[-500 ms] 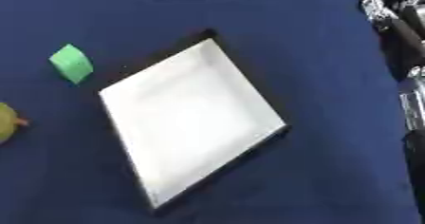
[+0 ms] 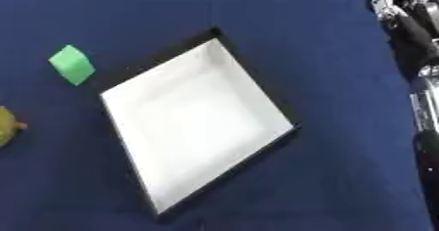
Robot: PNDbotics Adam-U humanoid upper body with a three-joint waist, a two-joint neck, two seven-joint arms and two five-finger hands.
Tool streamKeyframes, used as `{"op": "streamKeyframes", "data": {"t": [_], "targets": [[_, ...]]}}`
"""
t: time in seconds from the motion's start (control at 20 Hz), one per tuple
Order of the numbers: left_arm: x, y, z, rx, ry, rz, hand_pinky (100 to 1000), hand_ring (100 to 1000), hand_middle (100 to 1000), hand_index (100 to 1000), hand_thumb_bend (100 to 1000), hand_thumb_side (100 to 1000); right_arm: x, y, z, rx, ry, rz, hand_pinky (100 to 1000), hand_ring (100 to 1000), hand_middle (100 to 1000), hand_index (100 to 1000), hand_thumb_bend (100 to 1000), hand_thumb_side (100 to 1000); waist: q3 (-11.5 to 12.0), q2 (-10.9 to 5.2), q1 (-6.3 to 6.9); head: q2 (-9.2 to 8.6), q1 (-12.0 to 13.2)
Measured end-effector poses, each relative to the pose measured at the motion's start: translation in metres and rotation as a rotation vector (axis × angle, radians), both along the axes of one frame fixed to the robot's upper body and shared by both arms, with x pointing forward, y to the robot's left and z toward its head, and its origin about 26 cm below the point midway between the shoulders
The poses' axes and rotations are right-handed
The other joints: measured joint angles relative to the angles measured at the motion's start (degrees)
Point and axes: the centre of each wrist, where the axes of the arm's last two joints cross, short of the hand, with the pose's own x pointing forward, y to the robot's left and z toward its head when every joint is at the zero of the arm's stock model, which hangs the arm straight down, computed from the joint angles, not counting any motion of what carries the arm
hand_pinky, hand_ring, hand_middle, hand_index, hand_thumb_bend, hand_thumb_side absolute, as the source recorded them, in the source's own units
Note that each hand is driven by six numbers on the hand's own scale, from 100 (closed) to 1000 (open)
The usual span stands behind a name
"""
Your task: Pick up objects on the table and place them in the box.
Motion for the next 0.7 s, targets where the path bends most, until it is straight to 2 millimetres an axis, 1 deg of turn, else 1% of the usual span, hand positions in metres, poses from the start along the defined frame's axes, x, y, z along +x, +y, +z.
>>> {"op": "streamKeyframes", "data": {"t": [0.05,0.25,0.35,0.45,0.55,0.7], "targets": [[0.001,0.008,0.007,0.098,0.011,-0.003,786,860,840,844,100,528,0.0,-0.001,-0.001,-0.002,0.003,-0.003,1000,1000,1000,888,100,470,0.07,-0.01,0.15,0.01,-0.17],[0.01,0.035,0.035,0.512,0.05,-0.025,820,874,860,872,100,469,0.0,-0.004,-0.002,-0.011,0.011,-0.01,1000,1000,1000,885,100,470,0.14,-0.03,0.62,0.23,-0.58],[0.015,0.049,0.051,0.687,0.077,-0.03,842,886,871,876,100,345,0.0,-0.004,-0.004,-0.016,0.018,-0.011,1000,997,1000,882,100,470,0.12,-0.03,0.82,0.34,-0.74],[0.018,0.062,0.066,0.844,0.106,-0.014,855,890,880,890,100,281,0.0,-0.004,-0.004,-0.026,0.023,-0.006,1000,996,1000,882,100,470,-0.04,-0.03,1.1,0.34,-0.74],[0.021,0.072,0.076,0.99,0.151,0.002,871,902,900,913,100,347,0.001,-0.001,-0.004,-0.033,0.028,0.013,1000,996,1000,882,100,470,-0.32,-0.03,1.43,0.19,-0.74],[0.027,0.081,0.084,1.174,0.246,-0.001,888,912,907,930,100,389,0.003,0.006,0.002,-0.043,0.019,0.046,1000,995,1000,882,100,470,-0.67,-0.03,1.64,-0.04,-0.73]]}}
